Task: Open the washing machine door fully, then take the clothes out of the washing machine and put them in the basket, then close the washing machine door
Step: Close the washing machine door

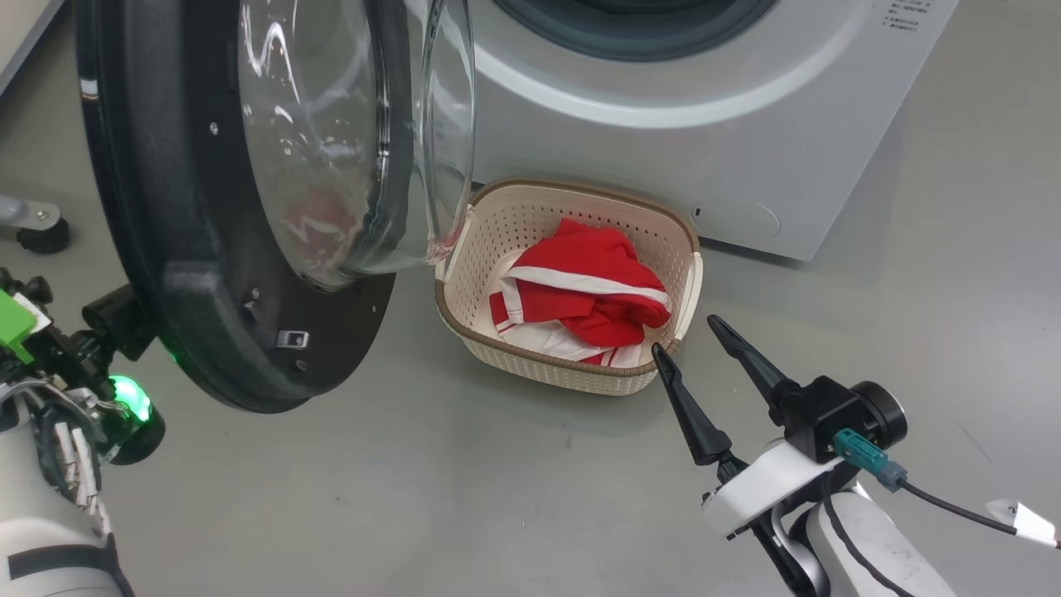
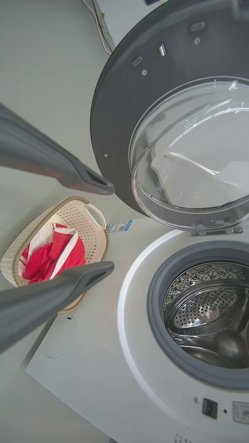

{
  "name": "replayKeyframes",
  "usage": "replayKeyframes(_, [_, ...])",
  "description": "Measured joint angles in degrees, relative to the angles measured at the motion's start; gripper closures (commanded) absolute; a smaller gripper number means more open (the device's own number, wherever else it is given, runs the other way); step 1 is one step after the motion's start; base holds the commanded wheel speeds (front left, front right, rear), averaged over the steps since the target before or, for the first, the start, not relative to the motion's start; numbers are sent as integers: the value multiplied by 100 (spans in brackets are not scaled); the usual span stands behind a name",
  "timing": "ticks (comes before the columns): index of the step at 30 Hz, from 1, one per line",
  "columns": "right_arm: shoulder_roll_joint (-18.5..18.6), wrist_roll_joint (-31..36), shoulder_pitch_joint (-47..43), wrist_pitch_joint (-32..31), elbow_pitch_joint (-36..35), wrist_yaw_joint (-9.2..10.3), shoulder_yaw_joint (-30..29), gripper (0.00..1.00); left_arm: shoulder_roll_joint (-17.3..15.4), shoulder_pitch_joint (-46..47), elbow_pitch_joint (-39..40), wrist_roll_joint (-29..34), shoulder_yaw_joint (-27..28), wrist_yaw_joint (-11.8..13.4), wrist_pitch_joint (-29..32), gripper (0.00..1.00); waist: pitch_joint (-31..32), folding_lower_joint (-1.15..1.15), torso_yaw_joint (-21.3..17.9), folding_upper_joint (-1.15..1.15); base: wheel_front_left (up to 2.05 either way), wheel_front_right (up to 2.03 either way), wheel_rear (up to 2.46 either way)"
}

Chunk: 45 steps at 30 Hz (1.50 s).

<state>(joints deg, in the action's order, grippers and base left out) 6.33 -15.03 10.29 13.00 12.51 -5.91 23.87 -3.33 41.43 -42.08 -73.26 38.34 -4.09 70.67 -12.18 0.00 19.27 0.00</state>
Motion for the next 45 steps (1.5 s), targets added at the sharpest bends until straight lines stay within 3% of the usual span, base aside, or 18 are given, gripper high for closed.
replayKeyframes(4, [-11,0,-17,1,26,0,20,0,178,-108,160,-45,-47,0,178,100,36,0,-9,0,0,0,0])
replayKeyframes(19, [-54,-9,-50,46,115,0,67,0,222,-632,951,-82,-189,20,234,100,184,0,-80,0,0,0,0])
replayKeyframes(27, [-81,-65,-163,52,166,9,51,0,238,-1013,1545,612,-391,-183,-564,100,316,0,-33,0,0,0,0])
replayKeyframes(31, [-87,-121,-172,65,177,10,37,0,191,-1244,1922,1246,-620,-280,-1060,100,381,0,7,0,0,0,0])
replayKeyframes(36, [-99,-159,-210,73,190,10,31,0,-221,-1677,2517,2265,-1158,-310,-1722,100,469,0,50,0,0,0,0])
replayKeyframes(41, [-110,-167,-264,77,212,10,33,0,-335,-1880,3196,2616,-1769,-310,-2195,100,536,0,71,0,0,0,0])
replayKeyframes(43, [-115,-175,-265,89,212,11,32,0,-675,-2156,3687,3031,-2358,-310,-2624,100,568,0,80,0,0,0,0])
replayKeyframes(45, [-121,-187,-266,94,214,11,31,0,-772,-2267,3766,3114,-2495,-310,-2780,100,579,0,83,0,0,0,0])
